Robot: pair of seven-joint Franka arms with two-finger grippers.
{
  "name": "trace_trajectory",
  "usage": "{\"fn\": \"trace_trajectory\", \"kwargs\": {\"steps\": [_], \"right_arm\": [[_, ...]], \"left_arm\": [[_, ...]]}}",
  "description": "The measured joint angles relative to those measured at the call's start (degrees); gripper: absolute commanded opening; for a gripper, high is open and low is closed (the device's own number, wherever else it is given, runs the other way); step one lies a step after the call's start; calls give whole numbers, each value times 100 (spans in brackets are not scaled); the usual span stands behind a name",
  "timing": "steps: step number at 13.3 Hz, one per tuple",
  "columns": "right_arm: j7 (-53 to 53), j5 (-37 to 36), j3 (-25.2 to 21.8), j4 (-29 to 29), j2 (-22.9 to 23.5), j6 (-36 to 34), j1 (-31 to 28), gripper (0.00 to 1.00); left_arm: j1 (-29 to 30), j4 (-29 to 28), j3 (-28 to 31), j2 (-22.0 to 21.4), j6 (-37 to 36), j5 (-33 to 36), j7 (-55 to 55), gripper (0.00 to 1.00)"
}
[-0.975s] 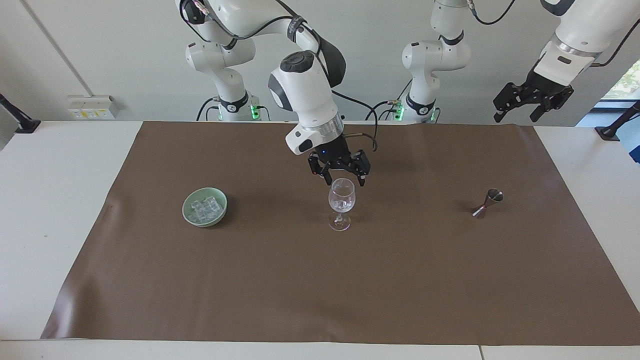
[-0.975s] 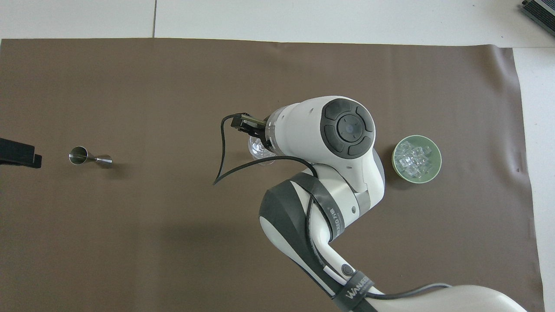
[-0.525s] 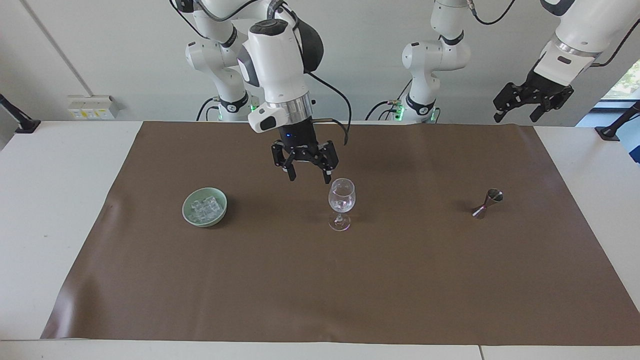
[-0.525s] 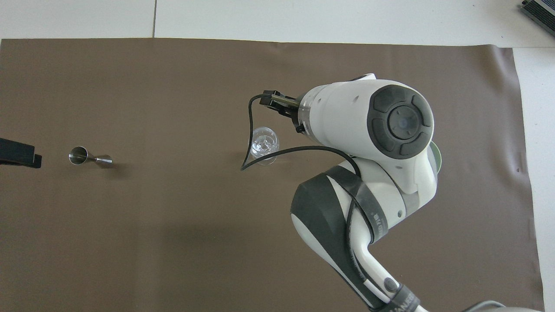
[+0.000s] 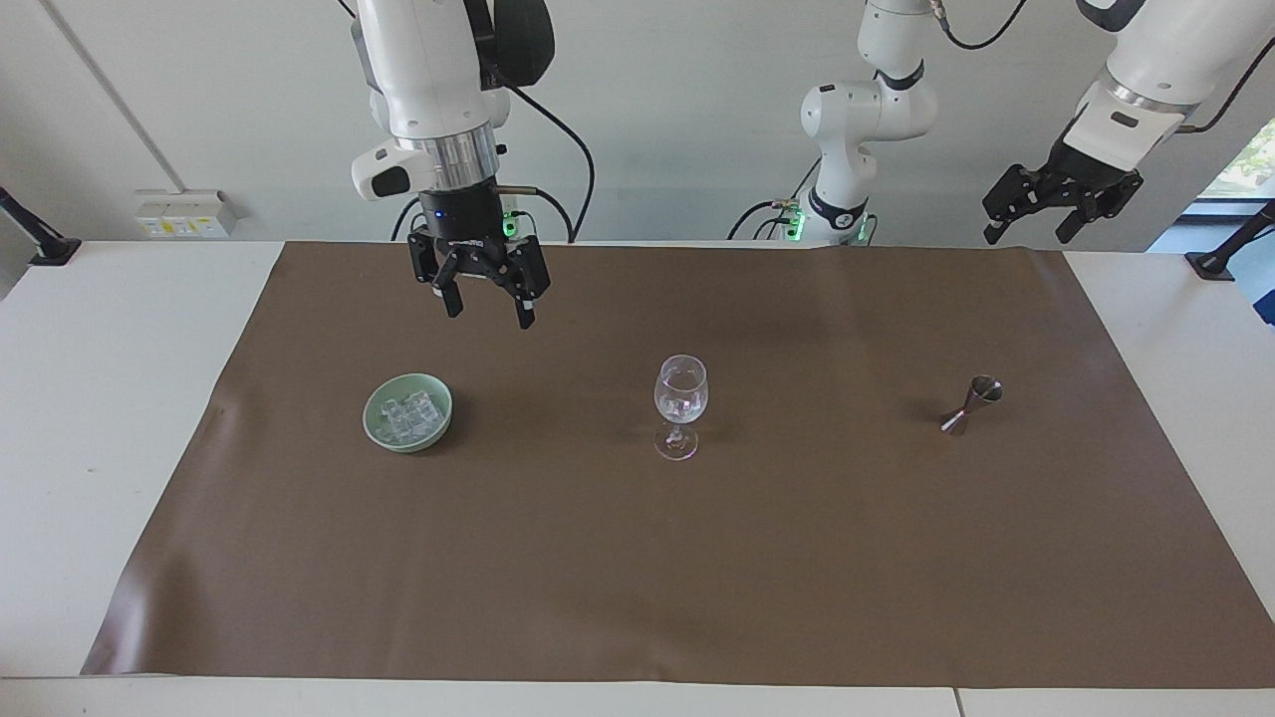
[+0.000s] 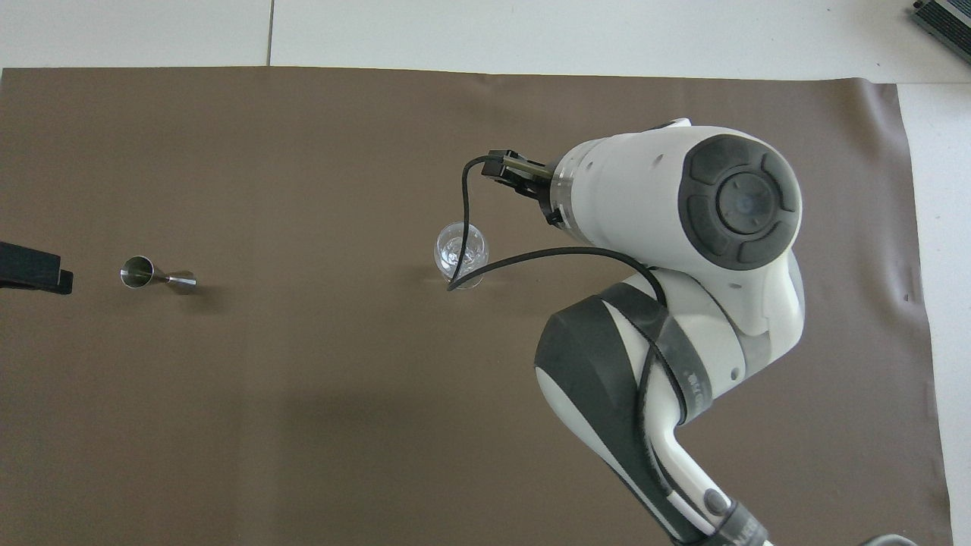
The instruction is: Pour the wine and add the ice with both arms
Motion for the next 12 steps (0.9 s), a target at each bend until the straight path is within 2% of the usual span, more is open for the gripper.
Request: {"fn": "trace_trajectory", "kwargs": {"steps": [5, 8, 12], "right_arm": [[-1, -4, -63, 0, -361, -479, -359, 100], [-78, -4, -392, 1, -486, -545, -384, 100], [-1187, -2, -844, 1, -641, -1029, -393, 100]], "left_arm": [[-2, 25, -94, 9, 3, 0, 1, 100], [-1, 161, -85, 125, -97, -25, 2, 100], [0, 263, -78, 265, -111, -44, 2, 100]]}}
